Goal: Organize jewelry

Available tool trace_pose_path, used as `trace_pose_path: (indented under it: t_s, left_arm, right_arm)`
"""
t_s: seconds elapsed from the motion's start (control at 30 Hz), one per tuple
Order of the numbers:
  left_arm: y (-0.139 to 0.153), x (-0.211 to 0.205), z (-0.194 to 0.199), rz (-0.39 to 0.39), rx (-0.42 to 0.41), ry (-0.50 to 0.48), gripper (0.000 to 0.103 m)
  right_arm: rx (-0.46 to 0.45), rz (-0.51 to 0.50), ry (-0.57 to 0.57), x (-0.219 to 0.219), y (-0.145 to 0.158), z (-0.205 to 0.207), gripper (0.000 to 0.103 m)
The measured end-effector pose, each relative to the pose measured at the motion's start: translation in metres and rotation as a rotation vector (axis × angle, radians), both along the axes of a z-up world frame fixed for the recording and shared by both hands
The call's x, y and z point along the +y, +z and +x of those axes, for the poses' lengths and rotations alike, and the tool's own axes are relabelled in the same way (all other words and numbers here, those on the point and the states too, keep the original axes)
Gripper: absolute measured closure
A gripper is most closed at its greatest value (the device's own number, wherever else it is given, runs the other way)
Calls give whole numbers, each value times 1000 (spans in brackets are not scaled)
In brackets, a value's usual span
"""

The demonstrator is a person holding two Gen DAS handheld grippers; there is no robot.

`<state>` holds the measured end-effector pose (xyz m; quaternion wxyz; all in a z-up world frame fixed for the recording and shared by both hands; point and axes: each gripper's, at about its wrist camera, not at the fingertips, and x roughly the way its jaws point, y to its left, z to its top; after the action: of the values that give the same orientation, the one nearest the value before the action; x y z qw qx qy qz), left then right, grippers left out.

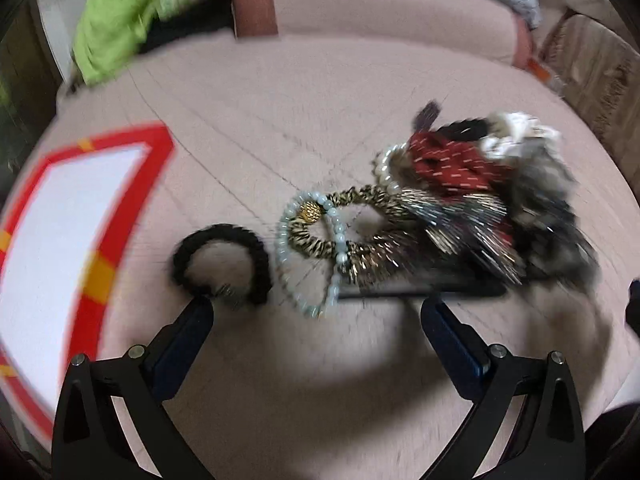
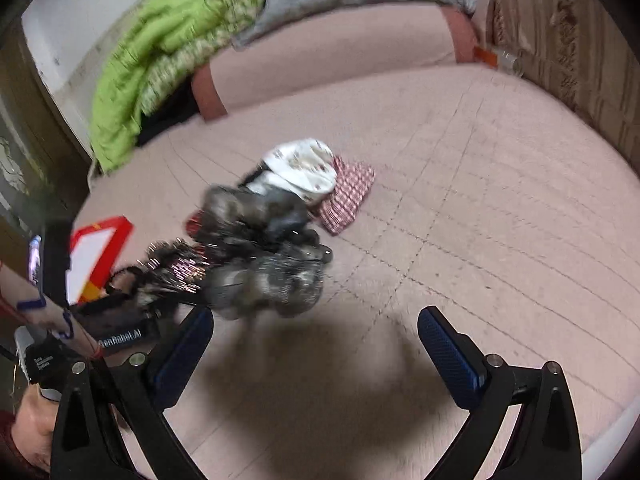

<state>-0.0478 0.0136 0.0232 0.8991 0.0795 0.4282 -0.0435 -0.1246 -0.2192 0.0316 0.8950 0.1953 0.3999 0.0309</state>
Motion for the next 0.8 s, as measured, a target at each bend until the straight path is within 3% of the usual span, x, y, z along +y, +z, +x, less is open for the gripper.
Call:
trace_pose_path:
  t_s: [0.13,0.2,0.27,0.33,0.37,0.47,0.67,0.8]
  left_arm:
    - [35,10,-61,-4,-155,-9,0]
    - [53,15,-80,-17,-178,-21,0]
    - [81,16,-89,42,-189,-24,0]
    - [97,18,-102,53,-233,-18,0]
    - [114,14,-94,102,-224,-22,0]
    - [138,16,-97,109,-228,-14,0]
    - [143,37,-109,16,-242,27,0]
    - [140,31,-106,27,-212,31,0]
  right_arm:
    - [-60,-10,2,8,30,-30,0]
    - [-72,-2,14,12,44,-35,0]
    - [-60,-32,28,20,54,-32,0]
    - [-88,-30,44,26,65,-37,0]
    - [-105,-24,48,26,69,-40,0]
    - [-148,-25,57,33,83,-47,0]
    - [-195,-46,81,47,94,-58,0]
    - [-184,-41,85,50,91,-58,0]
